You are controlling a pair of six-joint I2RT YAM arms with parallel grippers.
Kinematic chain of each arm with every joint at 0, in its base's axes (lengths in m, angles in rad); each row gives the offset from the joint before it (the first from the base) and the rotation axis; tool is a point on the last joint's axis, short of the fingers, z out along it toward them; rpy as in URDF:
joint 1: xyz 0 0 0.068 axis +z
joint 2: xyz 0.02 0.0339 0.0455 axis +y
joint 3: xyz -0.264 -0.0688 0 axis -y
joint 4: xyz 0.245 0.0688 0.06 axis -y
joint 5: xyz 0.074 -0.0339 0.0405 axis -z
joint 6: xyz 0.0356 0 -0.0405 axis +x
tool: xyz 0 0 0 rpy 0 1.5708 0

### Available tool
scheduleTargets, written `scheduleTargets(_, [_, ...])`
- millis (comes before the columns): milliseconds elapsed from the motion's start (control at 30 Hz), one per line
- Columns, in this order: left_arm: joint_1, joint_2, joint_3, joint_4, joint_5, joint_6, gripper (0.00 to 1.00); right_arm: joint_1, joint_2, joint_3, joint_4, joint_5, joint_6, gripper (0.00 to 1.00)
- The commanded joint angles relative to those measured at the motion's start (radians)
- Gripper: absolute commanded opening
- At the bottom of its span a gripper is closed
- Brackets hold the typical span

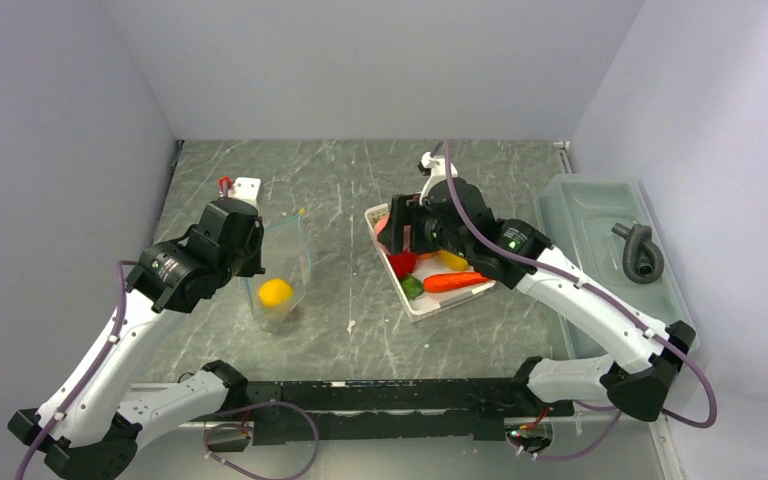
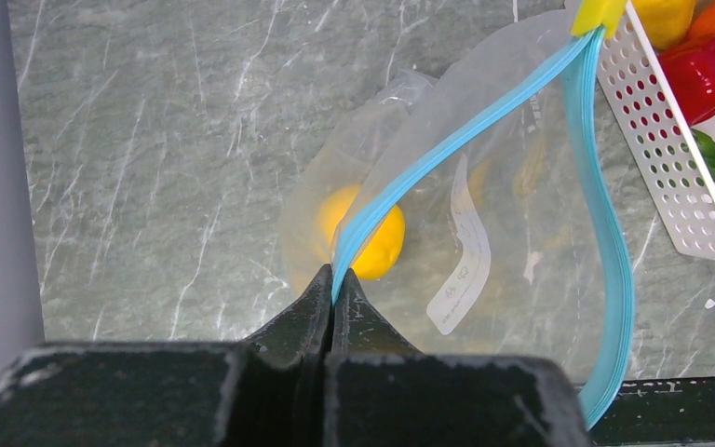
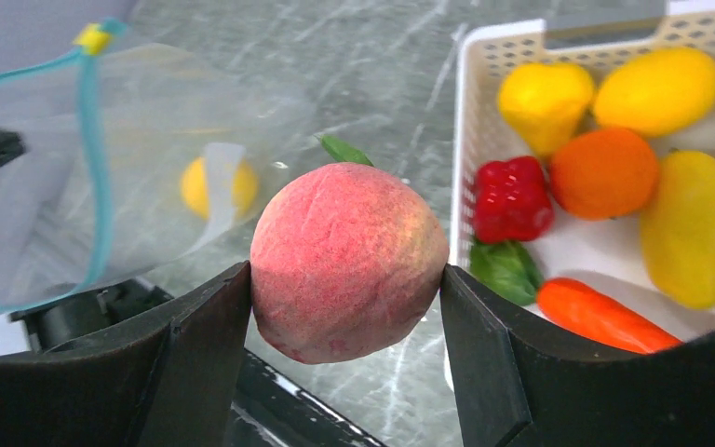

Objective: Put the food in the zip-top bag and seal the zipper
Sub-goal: Pick up the fake fruit from the bin, then place the fake fruit in the zipper food storage bag.

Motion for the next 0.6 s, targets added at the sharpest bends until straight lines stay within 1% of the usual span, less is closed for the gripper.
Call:
scheduleTargets(0, [0.000, -0.011, 0.033, 0.003, 0.010, 0.003, 0.00, 0.044, -0.037, 0.054, 0.137, -0.098, 0.019, 0.43])
scheduleTargets(200, [0.001, -0.012, 0.038, -0.001, 0.014, 0.004, 0.00, 0.128, -0.001, 0.105, 0.226, -0.144, 0.020, 0.43])
scheduleTargets(567, [0.001, -0.026, 0.034, -0.010, 0.028, 0.001, 0.00, 0.270, 0.119, 0.220, 0.305, -0.131, 0.001, 0.43])
